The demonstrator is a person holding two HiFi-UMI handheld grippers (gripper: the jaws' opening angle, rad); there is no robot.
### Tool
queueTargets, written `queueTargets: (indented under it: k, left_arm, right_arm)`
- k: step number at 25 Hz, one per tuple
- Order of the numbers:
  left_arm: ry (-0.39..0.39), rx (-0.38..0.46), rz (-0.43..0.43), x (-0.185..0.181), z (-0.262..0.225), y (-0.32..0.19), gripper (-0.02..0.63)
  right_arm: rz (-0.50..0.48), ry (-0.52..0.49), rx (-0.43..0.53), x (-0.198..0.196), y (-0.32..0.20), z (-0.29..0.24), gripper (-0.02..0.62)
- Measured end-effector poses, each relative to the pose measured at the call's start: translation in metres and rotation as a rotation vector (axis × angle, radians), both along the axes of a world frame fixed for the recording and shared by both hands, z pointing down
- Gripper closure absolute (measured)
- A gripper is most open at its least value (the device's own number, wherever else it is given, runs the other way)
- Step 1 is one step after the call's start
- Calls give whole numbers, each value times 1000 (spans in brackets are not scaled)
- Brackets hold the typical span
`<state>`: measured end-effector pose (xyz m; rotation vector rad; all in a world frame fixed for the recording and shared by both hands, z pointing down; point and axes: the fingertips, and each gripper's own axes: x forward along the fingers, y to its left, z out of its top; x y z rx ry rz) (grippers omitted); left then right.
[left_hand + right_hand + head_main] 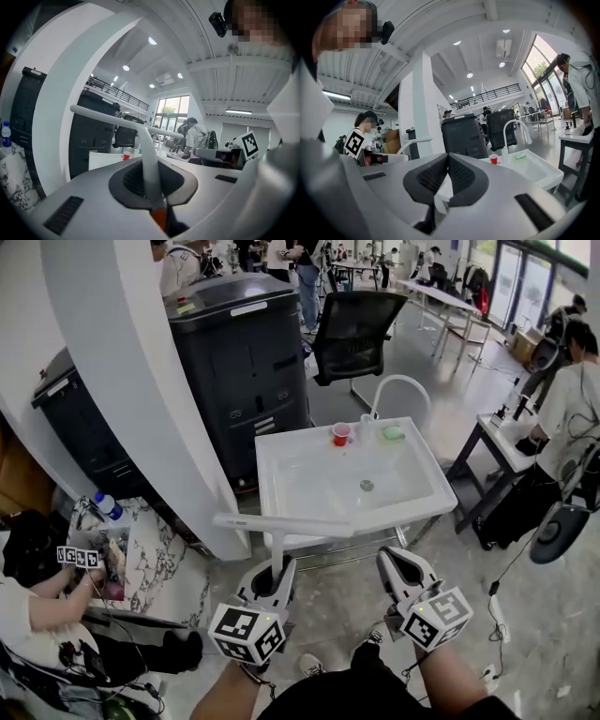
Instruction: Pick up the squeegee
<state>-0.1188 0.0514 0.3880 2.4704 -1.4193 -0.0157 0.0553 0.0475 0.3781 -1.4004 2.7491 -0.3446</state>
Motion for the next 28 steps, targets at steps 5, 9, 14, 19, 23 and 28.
queueTargets:
  k: [5,9,14,19,23,28]
  left_arm:
    - [-6,-1,4,3,2,7,569]
    - [-13,-4,-3,2,4,11,569]
    - [-13,-2,-3,4,3,14,569]
    - [-17,0,2,6,1,16,569]
    - [-15,-1,3,5,2,16,569]
    - [-17,-1,2,3,2,16,569]
  right_arm:
    - [1,0,4,1,7,1,578]
    - [-6,-5,1,0,11,4,578]
    - [-11,-5,-2,1,13,6,578]
    - [-7,-6,-1,2,16,4,578]
    - [-7,-3,0,1,16,4,578]
    - [-9,-4,-2,-1,15,4,578]
